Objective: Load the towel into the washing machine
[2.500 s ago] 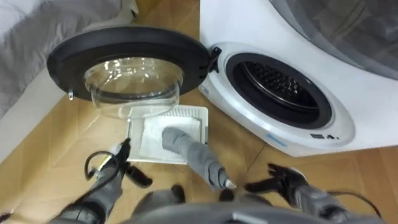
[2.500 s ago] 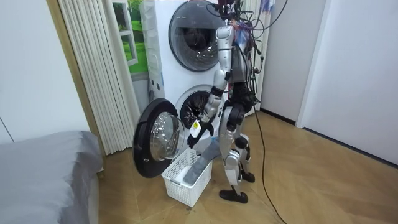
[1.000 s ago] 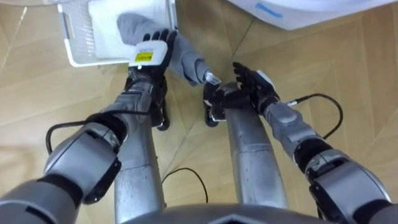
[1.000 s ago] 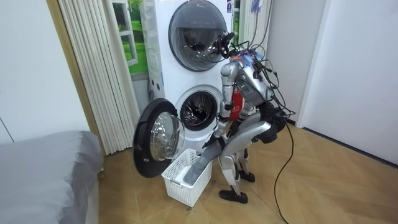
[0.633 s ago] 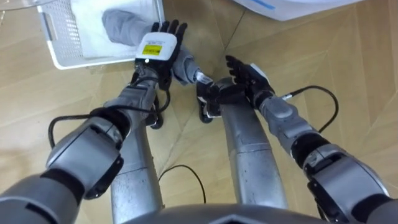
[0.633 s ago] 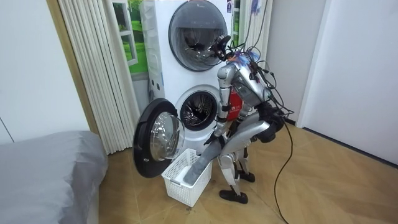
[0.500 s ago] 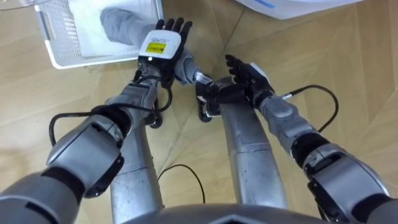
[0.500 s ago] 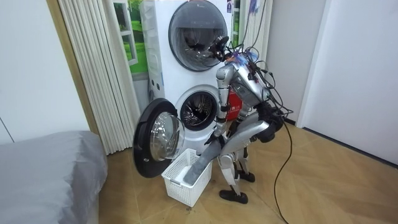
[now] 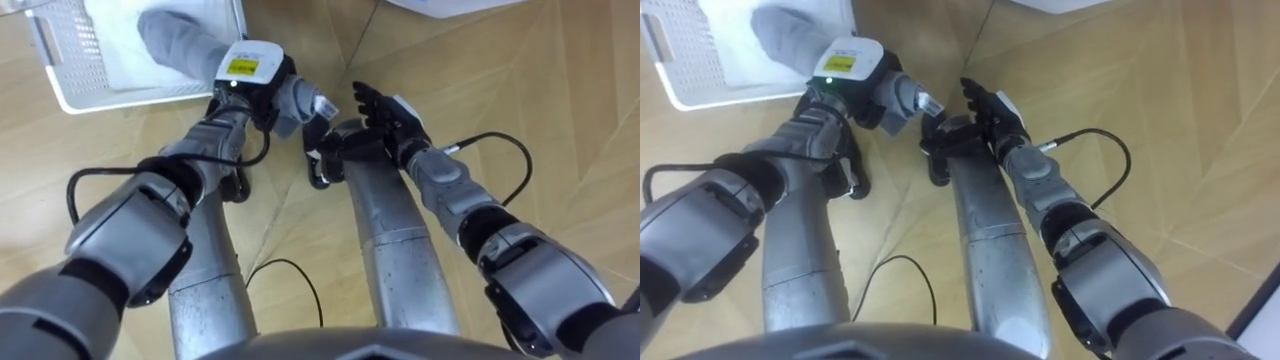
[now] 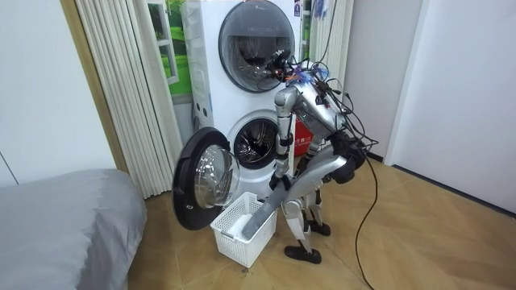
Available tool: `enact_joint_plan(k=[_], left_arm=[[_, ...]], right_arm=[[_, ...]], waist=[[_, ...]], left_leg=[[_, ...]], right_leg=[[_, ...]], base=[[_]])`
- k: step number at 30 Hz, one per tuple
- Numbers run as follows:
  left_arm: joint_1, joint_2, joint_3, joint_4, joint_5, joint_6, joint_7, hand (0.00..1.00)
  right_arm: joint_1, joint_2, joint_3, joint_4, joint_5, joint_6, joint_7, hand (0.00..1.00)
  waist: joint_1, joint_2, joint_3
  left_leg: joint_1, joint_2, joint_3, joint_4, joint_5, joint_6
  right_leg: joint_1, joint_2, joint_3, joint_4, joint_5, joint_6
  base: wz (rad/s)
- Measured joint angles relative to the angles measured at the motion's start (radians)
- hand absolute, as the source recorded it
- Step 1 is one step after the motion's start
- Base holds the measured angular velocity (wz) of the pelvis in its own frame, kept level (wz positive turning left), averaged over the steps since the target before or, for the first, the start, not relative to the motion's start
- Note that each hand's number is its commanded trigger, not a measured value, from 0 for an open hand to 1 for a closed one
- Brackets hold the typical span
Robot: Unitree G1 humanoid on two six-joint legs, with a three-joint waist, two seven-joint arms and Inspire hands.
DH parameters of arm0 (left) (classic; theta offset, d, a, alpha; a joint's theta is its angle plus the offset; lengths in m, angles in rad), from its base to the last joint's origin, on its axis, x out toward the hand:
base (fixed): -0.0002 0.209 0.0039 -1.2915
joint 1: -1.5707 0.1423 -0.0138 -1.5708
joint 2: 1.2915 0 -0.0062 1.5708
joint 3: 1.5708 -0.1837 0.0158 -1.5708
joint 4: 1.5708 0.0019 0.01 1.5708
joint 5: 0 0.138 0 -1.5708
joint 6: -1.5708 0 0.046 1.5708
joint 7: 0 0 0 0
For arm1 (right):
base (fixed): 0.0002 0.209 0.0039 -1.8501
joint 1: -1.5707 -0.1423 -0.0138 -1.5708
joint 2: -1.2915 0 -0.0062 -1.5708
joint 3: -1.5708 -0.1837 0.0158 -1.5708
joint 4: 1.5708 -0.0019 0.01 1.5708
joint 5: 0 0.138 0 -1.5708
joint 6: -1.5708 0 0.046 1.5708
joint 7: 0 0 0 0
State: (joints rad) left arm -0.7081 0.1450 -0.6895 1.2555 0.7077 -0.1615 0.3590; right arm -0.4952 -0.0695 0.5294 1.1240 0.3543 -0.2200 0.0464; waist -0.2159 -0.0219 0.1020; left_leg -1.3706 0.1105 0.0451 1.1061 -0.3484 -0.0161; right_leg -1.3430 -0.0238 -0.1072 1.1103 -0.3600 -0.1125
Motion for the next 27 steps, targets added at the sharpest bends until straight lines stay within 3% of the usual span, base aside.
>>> enact_joint_plan(k=[8,16,21,27], left_arm=[[0.017,-0.001,-0.021,0.002,-0.007,-0.004,-0.099,1.00],[0.056,-0.003,-0.019,0.021,-0.007,-0.038,-0.098,1.00],[0.087,-0.001,0.020,0.025,-0.013,-0.062,-0.036,1.00],[0.097,-0.016,0.128,0.008,-0.050,-0.103,0.120,1.00]], right_arm=[[-0.002,0.006,0.000,0.011,-0.002,0.004,0.001,0.00],[0.010,0.005,0.038,0.057,0.013,0.003,0.012,0.00],[0.049,-0.001,0.038,0.048,0.033,0.001,-0.001,0.00],[0.103,-0.037,0.035,0.030,0.016,0.001,-0.038,0.00]], waist=[[0.001,-0.013,-0.0009],[0.019,-0.013,-0.0008],[0.035,-0.009,-0.0013],[0.111,0.019,-0.0041]], left_leg=[[0.017,0.000,0.007,0.000,-0.002,0.003],[0.120,-0.002,0.007,-0.035,-0.004,0.003],[0.190,-0.002,0.005,-0.063,-0.003,0.003],[0.280,-0.003,0.001,-0.091,-0.004,0.003]], right_leg=[[0.014,-0.001,0.006,0.000,-0.001,0.003],[0.119,0.000,0.005,-0.038,-0.001,0.007],[0.192,0.000,-0.003,-0.070,-0.001,0.007],[0.292,0.004,-0.007,-0.111,0.003,0.015]], base=[[0.00],[0.00],[0.02],[0.01]])
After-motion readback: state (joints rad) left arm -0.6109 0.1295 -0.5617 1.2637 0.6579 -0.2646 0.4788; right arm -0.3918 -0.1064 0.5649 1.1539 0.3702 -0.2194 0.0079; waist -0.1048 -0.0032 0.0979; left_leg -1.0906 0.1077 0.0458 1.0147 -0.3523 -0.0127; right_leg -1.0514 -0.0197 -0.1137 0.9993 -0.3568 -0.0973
